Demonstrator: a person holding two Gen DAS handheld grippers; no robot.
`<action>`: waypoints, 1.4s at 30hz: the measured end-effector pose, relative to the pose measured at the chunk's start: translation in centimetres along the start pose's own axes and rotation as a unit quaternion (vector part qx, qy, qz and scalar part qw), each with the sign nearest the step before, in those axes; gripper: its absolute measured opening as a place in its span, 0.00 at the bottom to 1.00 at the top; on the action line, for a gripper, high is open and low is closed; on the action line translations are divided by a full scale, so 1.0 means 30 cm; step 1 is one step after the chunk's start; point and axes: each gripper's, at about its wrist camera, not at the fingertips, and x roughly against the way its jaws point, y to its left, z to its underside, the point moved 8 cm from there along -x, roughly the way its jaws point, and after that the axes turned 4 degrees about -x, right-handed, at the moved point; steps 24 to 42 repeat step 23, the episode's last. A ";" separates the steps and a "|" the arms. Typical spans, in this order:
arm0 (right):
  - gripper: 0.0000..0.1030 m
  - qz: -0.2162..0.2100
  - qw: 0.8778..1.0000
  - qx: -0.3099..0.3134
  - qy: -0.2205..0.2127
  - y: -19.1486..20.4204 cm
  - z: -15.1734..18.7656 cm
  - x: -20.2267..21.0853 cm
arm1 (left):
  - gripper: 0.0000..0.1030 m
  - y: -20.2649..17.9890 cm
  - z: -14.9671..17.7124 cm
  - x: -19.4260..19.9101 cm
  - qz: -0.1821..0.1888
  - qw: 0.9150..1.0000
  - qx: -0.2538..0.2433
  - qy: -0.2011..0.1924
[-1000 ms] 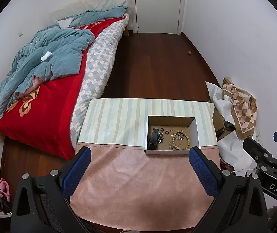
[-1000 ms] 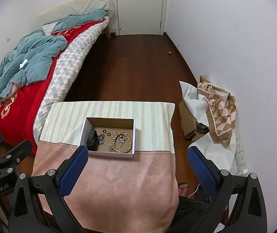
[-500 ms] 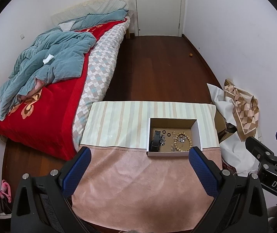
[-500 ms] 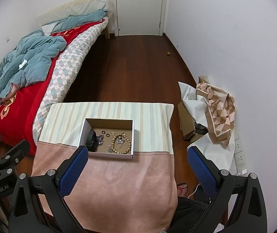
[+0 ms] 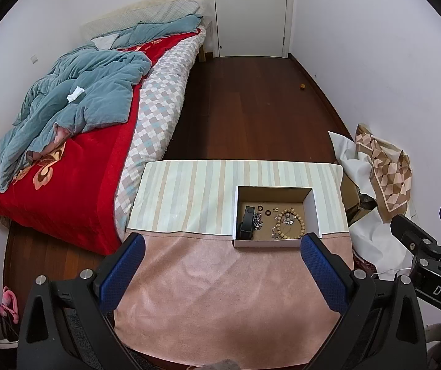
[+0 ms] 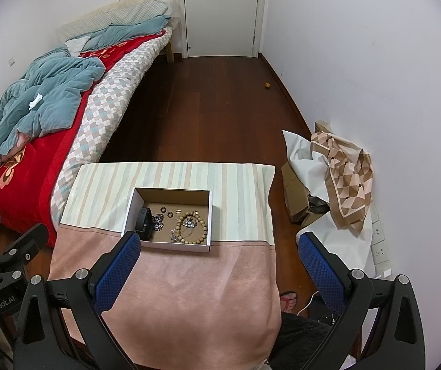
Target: Organize jewelry
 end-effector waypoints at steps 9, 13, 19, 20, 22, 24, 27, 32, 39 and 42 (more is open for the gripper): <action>1.00 0.000 1.000 0.002 0.001 -0.003 0.001 -0.002 | 1.00 0.007 0.009 -0.008 0.001 1.000 -0.001 0.001; 1.00 0.000 1.000 0.002 0.001 -0.003 0.001 -0.002 | 1.00 0.008 0.007 -0.009 0.001 1.000 0.000 0.000; 1.00 -0.002 1.000 0.001 0.002 -0.001 0.005 -0.001 | 1.00 0.009 0.009 -0.009 0.003 1.000 0.001 0.000; 1.00 -0.002 1.000 0.002 0.002 -0.002 0.005 -0.002 | 1.00 0.012 0.010 -0.008 0.003 1.000 0.002 -0.002; 1.00 -0.003 1.000 0.001 0.002 -0.003 0.006 -0.002 | 1.00 0.013 0.007 -0.006 0.003 1.000 0.003 -0.004; 1.00 -0.003 1.000 0.001 0.003 -0.002 0.008 -0.003 | 1.00 0.012 0.010 -0.005 0.006 1.000 0.003 -0.003; 1.00 -0.003 1.000 0.001 0.003 -0.002 0.008 -0.003 | 1.00 0.012 0.010 -0.005 0.006 1.000 0.003 -0.003; 1.00 -0.003 1.000 0.001 0.003 -0.002 0.008 -0.003 | 1.00 0.012 0.010 -0.005 0.006 1.000 0.003 -0.003; 1.00 -0.003 1.000 0.001 0.003 -0.002 0.008 -0.003 | 1.00 0.012 0.010 -0.005 0.006 1.000 0.003 -0.003; 1.00 -0.003 1.000 0.001 0.003 -0.002 0.008 -0.003 | 1.00 0.012 0.010 -0.005 0.006 1.000 0.003 -0.003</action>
